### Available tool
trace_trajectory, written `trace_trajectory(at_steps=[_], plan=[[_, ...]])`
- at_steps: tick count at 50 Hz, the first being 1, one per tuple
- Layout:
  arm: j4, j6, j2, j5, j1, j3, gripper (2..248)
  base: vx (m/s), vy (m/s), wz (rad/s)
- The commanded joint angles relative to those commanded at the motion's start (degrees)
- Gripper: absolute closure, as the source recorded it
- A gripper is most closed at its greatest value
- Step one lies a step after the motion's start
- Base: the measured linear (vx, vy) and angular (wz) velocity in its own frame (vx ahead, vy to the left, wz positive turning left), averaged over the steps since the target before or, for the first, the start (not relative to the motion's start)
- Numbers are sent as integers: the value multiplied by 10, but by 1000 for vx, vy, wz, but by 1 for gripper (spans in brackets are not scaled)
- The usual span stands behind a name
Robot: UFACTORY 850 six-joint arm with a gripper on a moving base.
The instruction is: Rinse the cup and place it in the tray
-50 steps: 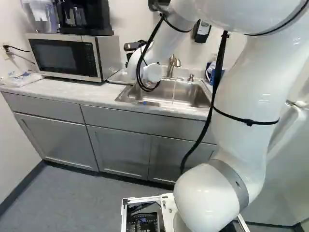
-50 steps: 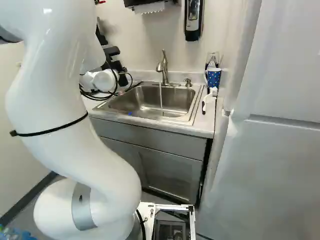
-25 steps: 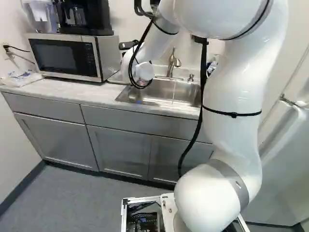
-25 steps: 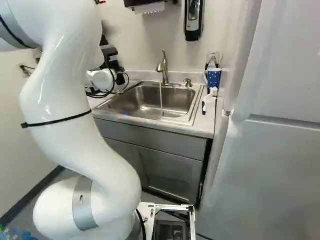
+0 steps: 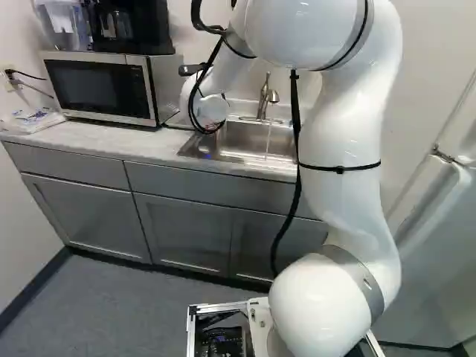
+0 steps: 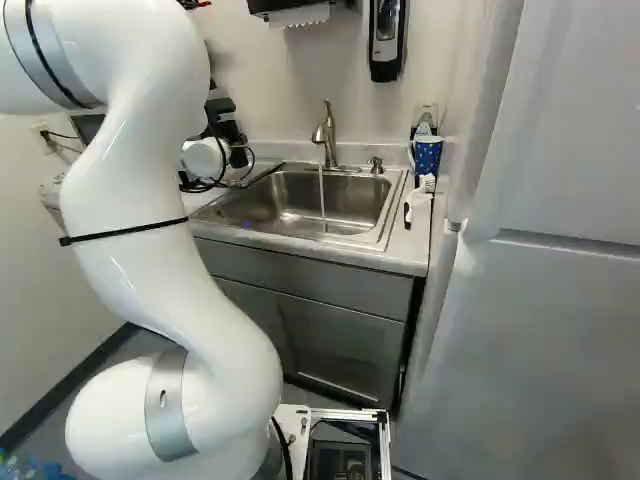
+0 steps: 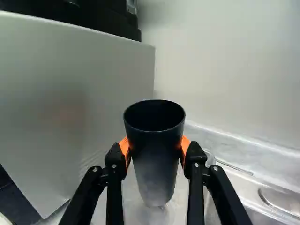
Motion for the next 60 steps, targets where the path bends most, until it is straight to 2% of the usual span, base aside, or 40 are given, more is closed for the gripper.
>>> trace_trajectory(at_steps=[23,60], plan=[[0,0,-17,0,0,8,127,0,0,0],[0,0,-17,-15,0,8,127,0,0,0]])
